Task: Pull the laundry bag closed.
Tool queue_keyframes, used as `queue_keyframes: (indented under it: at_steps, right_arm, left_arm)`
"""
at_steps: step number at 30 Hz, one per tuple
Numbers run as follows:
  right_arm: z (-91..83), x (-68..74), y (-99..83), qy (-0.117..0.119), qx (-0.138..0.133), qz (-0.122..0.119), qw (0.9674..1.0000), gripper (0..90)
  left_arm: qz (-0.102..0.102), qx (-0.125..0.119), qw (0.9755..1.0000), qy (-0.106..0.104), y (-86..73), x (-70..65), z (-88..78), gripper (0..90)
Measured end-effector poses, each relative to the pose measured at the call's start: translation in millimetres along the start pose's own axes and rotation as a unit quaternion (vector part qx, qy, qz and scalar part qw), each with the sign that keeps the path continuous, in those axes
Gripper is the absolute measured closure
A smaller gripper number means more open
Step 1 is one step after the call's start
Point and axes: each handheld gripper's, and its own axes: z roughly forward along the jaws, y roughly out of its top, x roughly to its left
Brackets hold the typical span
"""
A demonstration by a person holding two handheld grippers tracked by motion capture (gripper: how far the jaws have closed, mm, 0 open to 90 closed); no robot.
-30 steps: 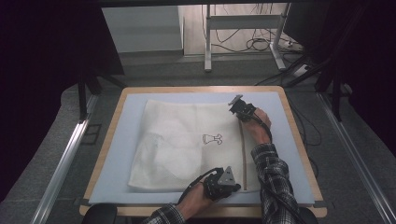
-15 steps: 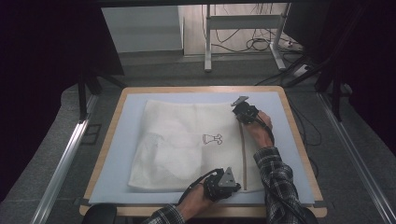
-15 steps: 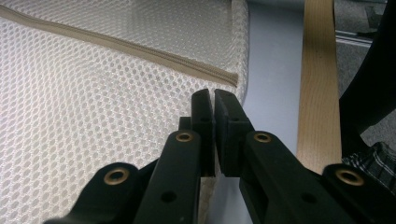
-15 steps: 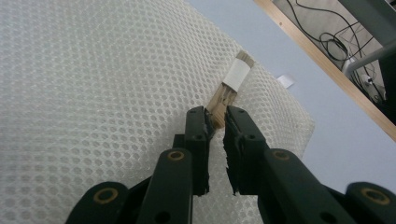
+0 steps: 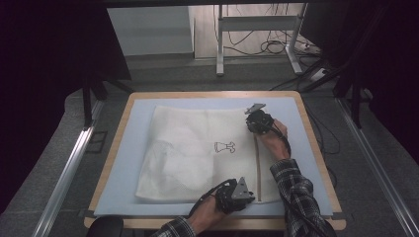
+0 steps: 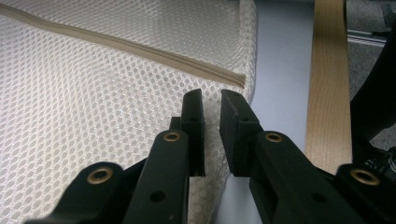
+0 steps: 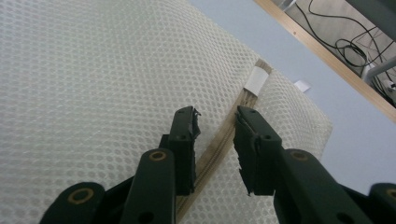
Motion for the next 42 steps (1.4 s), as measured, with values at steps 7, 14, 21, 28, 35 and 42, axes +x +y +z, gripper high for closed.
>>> queue_keyframes:
  at_steps: [7, 14, 21, 28, 35, 42]
  right_arm:
    - [-6.0, 1.4, -2.0, 0.015, -0.005, 0.008, 0.9999, 59.4]
    - [-14.3, 1.0, -3.9, 0.025, -0.013, 0.017, 0.9994, 52.8]
    - [-21.5, 4.8, -0.9, 0.039, -0.019, 0.022, 0.9988, 46.0]
    - [-23.4, 11.3, -0.7, 0.077, -0.006, 0.025, 0.9967, 37.9]
    - [-29.3, 16.7, -0.4, 0.089, -0.005, 0.035, 0.9954, 28.4]
    - [-34.9, 21.8, -0.8, 0.093, -0.008, 0.042, 0.9947, 21.4]
  left_arm:
    - [-0.012, -0.003, 0.9999, 0.001, 1.3, 2.3, -0.7, 71.4]
    - [-0.012, -0.006, 0.9999, -0.004, 5.8, 3.8, -6.8, 56.3]
    - [-0.01, 0.006, 0.9999, -0.011, 11.2, 1.5, -7.8, 30.1]
    - [-0.025, 0.0, 0.9994, -0.024, 14.4, 1.9, -14.9, 17.1]
    - [-0.041, -0.007, 0.9983, -0.04, 13.1, 5.3, -23.9, 11.0]
    - [-0.06, -0.005, 0.9975, -0.038, 8.8, 9.8, -31.5, 8.7]
